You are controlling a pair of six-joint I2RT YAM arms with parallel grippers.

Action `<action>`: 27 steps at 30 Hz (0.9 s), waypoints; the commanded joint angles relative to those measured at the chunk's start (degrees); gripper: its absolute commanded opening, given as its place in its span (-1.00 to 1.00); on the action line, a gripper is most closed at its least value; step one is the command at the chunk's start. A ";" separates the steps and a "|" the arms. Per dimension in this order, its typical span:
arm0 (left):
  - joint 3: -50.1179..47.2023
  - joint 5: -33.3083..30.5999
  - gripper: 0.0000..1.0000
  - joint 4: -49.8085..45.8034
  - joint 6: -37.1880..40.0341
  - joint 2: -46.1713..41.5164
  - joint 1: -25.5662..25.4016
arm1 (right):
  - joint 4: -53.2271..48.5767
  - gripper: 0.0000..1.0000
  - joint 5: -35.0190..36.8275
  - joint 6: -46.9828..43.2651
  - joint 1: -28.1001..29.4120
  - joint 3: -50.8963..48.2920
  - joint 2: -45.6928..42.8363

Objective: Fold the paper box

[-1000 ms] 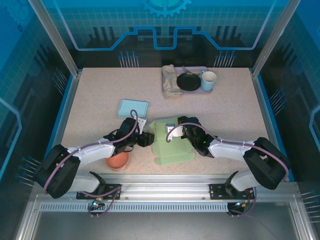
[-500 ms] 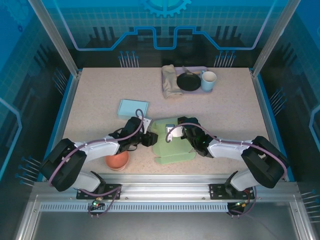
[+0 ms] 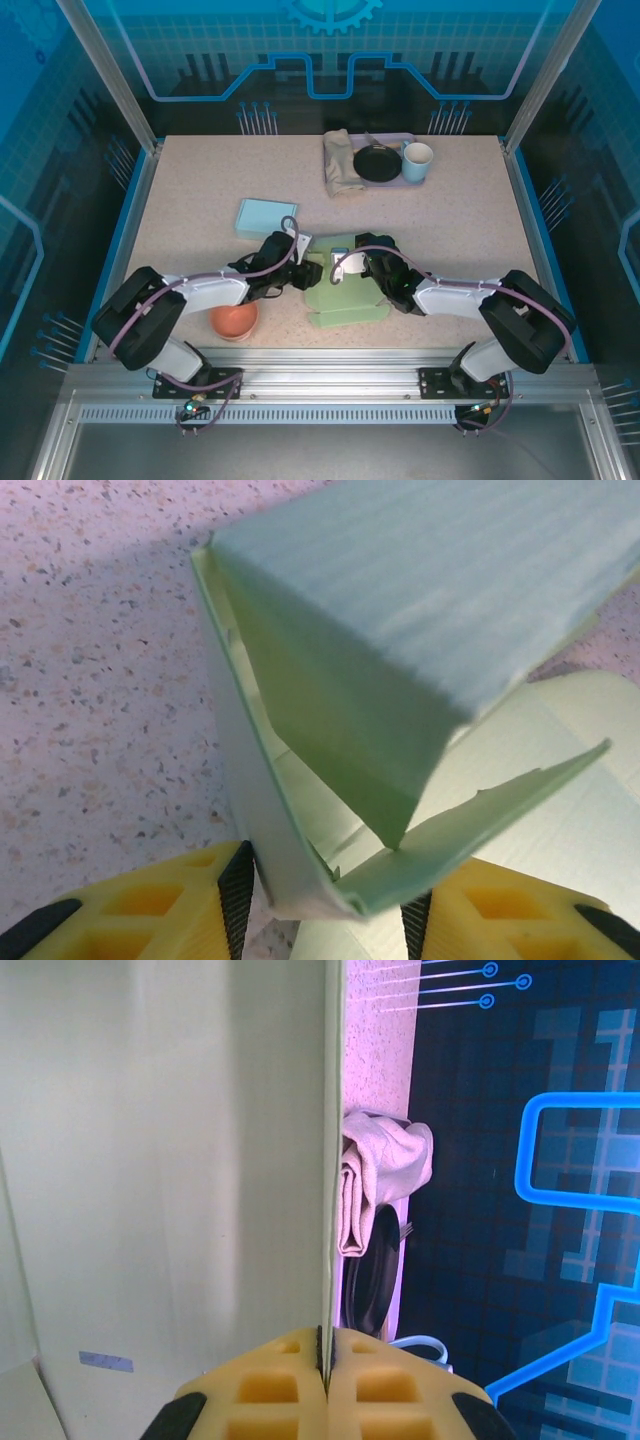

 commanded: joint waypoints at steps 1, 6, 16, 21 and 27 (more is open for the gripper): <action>2.40 -4.43 -0.10 1.16 0.06 1.71 -0.20 | 0.75 -1.00 0.10 0.39 1.73 -1.25 1.03; 4.38 -6.39 -0.04 1.46 1.05 3.93 -0.20 | 0.07 -1.00 -0.30 0.41 1.75 -1.38 0.79; 7.07 -10.16 -0.08 0.99 3.48 8.28 -0.20 | -3.08 -1.00 -1.99 1.52 1.05 -0.61 1.12; 7.35 -13.00 -0.15 -0.30 2.84 9.10 -0.20 | -3.96 -1.00 -2.31 2.41 -0.02 -0.07 0.94; 8.37 -22.99 -0.32 -6.81 -0.47 9.30 -0.18 | -4.69 -1.00 -0.67 2.38 -1.17 0.89 1.44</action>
